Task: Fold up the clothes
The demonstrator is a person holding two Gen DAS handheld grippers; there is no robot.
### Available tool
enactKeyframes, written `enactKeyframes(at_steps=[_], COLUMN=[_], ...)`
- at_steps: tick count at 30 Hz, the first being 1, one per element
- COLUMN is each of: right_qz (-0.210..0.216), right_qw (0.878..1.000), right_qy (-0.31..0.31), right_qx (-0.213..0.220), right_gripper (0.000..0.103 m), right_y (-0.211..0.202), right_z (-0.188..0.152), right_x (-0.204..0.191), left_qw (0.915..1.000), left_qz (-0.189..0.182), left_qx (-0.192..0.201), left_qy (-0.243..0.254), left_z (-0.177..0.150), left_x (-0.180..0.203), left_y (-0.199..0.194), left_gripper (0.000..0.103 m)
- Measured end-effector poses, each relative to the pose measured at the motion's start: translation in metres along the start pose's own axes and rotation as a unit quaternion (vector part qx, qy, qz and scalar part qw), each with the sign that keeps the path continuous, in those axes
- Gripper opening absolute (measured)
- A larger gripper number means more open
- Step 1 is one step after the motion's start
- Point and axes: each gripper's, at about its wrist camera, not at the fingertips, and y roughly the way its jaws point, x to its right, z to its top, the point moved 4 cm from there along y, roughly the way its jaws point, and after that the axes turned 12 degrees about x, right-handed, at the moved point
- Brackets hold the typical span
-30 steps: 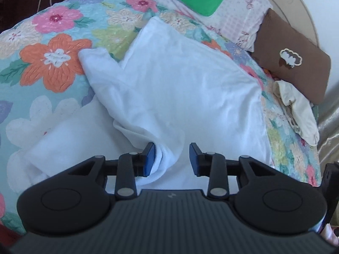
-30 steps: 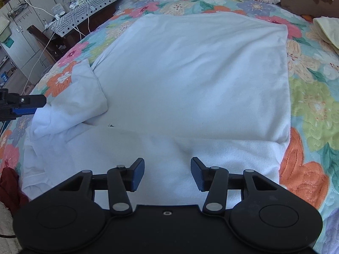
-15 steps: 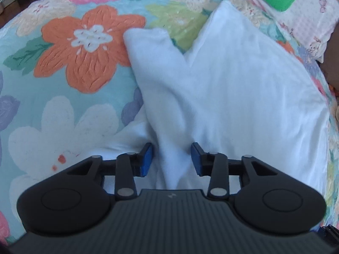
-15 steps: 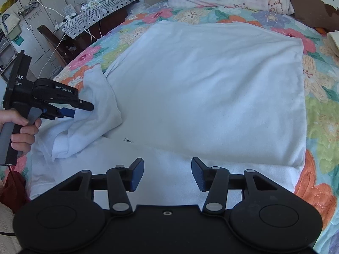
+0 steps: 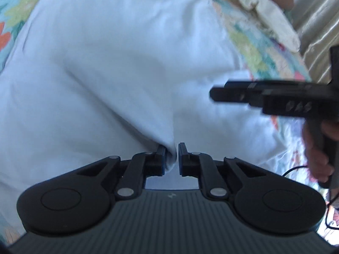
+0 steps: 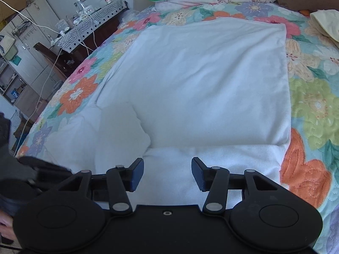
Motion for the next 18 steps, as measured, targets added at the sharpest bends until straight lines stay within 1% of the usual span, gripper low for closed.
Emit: enactKeyframes(at_steps=[1, 2, 4, 6, 9, 12, 14, 15, 16, 17, 18], right_qz=[0.007, 0.017, 0.043, 0.057, 0.067, 0.065, 0.049, 0.043, 0.039, 0.034, 0.03], right_qw=[1.0, 1.0, 0.999, 0.998, 0.996, 0.995, 0.996, 0.996, 0.996, 0.996, 0.996], right_qy=[0.001, 0.003, 0.01, -0.003, -0.041, -0.064, -0.073, -0.076, -0.08, -0.083, -0.086], right_qx=[-0.002, -0.005, -0.012, -0.02, -0.028, -0.039, -0.022, -0.012, -0.003, 0.007, 0.017], right_gripper=[0.055, 0.055, 0.055, 0.055, 0.055, 0.055, 0.052, 0.046, 0.02, 0.014, 0.014], right_y=[0.0, 0.001, 0.009, 0.019, 0.038, 0.059, 0.067, 0.064, 0.06, 0.056, 0.052], right_z=[0.0, -0.001, -0.003, -0.004, -0.002, -0.004, -0.006, -0.007, -0.007, -0.008, -0.008], right_x=[-0.003, -0.007, -0.019, -0.033, -0.054, -0.061, -0.057, -0.055, -0.053, -0.05, -0.048], left_qw=[0.9999, 0.9998, 0.9989, 0.9975, 0.9948, 0.993, 0.9931, 0.9935, 0.994, 0.994, 0.9933], left_qz=[0.011, 0.009, -0.004, -0.014, -0.03, -0.039, -0.04, -0.039, -0.035, -0.032, -0.034], left_qx=[-0.006, -0.008, -0.01, -0.015, -0.021, -0.024, -0.024, -0.024, -0.021, -0.019, -0.016], left_qy=[-0.005, -0.015, -0.045, -0.067, -0.095, -0.109, -0.108, -0.104, -0.101, -0.103, -0.109], left_z=[-0.005, -0.004, -0.001, -0.003, -0.005, -0.006, -0.006, -0.005, -0.003, -0.001, 0.001], left_x=[0.0, -0.002, -0.009, -0.015, -0.024, -0.028, -0.03, -0.03, -0.032, -0.035, -0.037], left_y=[0.004, 0.003, 0.001, 0.004, 0.006, 0.007, 0.007, 0.006, 0.004, 0.002, 0.0], left_gripper=[0.01, 0.01, 0.01, 0.01, 0.01, 0.011, 0.011, 0.011, 0.011, 0.011, 0.011])
